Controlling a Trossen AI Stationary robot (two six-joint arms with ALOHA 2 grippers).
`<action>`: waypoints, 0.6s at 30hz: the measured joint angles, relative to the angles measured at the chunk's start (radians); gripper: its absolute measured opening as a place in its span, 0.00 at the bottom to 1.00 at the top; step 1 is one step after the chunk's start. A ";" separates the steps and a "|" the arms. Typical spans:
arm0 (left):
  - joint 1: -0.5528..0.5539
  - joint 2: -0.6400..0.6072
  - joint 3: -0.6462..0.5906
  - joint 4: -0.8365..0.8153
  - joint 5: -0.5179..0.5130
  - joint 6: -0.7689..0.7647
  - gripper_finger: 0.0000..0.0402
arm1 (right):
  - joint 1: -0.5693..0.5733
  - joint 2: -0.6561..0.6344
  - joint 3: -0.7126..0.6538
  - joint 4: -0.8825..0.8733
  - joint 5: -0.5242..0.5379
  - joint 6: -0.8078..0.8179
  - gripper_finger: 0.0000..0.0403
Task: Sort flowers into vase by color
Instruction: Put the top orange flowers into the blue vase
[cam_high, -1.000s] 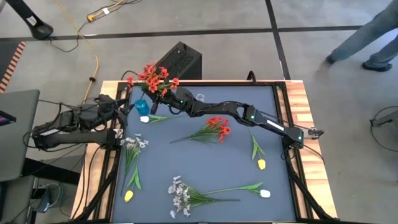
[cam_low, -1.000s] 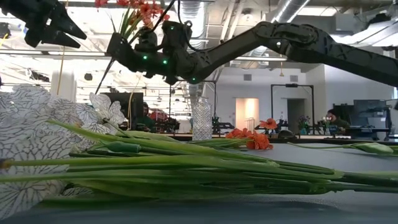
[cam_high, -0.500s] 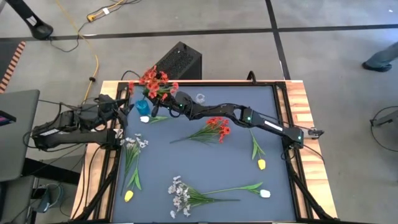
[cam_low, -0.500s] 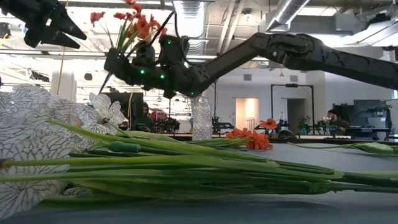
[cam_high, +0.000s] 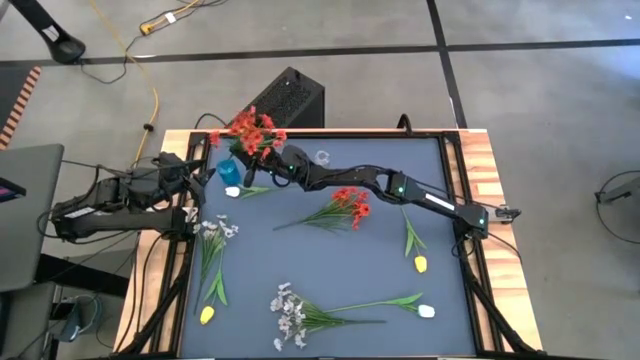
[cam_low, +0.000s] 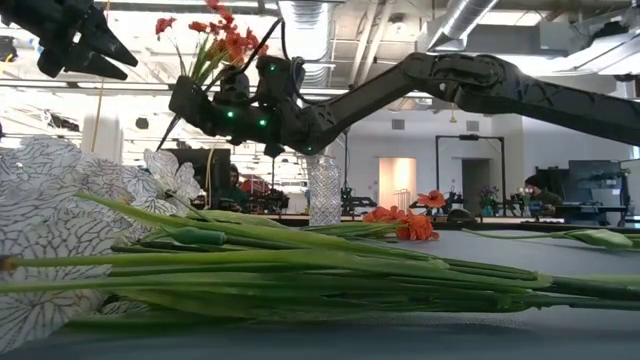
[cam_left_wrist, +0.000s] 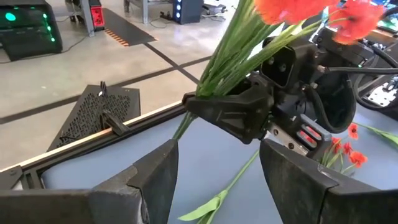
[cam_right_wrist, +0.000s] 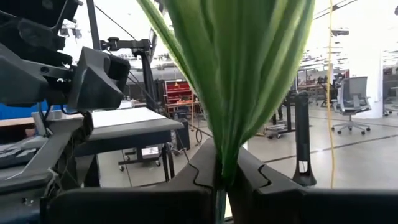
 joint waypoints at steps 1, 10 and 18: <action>0.000 0.000 0.000 0.000 0.000 0.000 0.54 | 0.000 0.000 0.000 0.000 0.000 0.000 0.15; 0.000 0.000 0.000 0.000 -0.002 0.000 0.54 | -0.014 -0.028 0.011 -0.178 -0.094 0.022 0.37; 0.000 0.000 0.000 0.000 -0.001 -0.004 0.53 | -0.048 -0.094 0.013 -0.387 -0.176 0.053 0.60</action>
